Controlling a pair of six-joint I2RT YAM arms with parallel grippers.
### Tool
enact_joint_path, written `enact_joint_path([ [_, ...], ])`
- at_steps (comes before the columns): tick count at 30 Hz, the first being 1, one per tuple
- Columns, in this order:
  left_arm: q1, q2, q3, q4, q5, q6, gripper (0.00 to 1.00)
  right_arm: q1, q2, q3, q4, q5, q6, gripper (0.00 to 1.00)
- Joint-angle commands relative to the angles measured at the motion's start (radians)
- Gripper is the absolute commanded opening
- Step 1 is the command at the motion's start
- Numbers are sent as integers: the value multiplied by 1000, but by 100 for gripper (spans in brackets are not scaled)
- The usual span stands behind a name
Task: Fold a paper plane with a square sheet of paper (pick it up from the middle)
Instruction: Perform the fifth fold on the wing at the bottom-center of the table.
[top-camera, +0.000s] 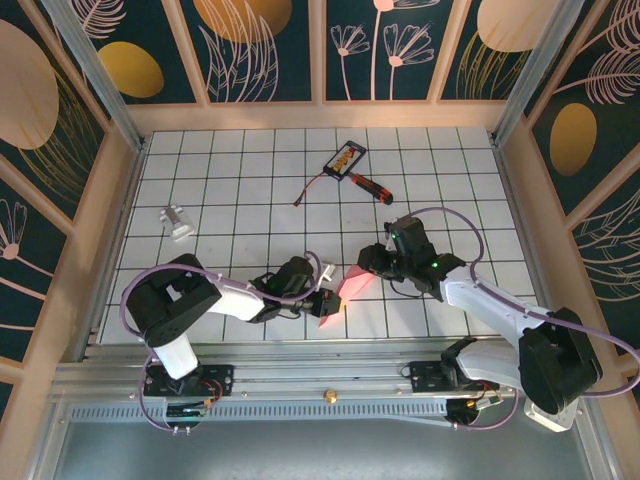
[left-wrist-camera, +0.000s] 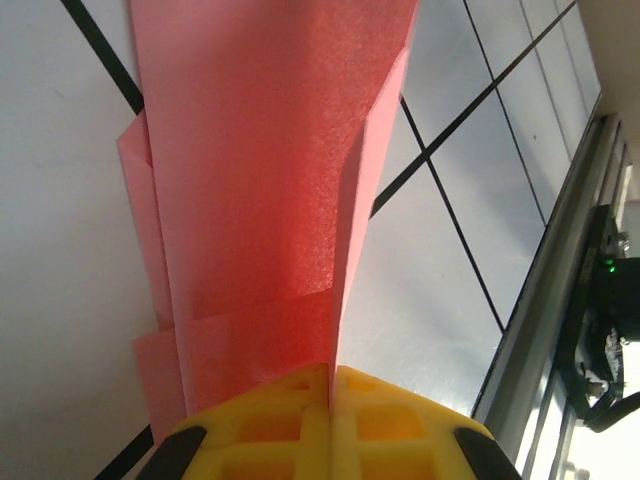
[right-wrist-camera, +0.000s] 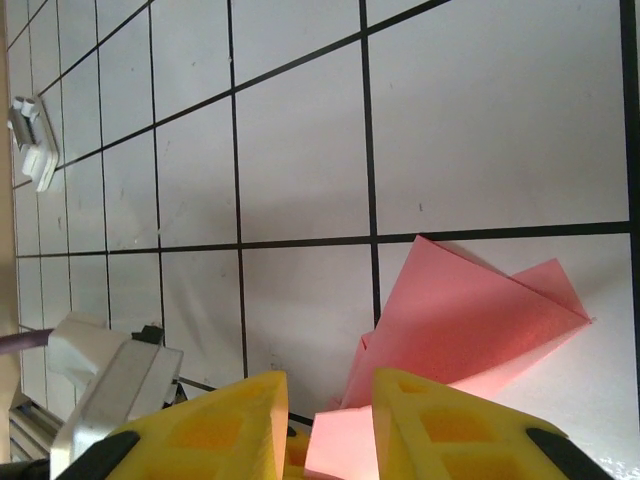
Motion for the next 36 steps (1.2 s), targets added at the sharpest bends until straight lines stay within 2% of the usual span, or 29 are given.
enact_joint_path([
  [1,14,14,-29,110,43,-57,0,-3,-2,-26,33,-19,-16,29],
  [19,60,98,-106,382,118,-299,0,19,15,-80,86,-64,-61,27],
  [32,78,149,-166,562,119,-433,0,48,50,-81,116,-74,-76,26],
  [36,80,163,-166,566,123,-439,0,63,70,-73,122,-72,-79,25],
])
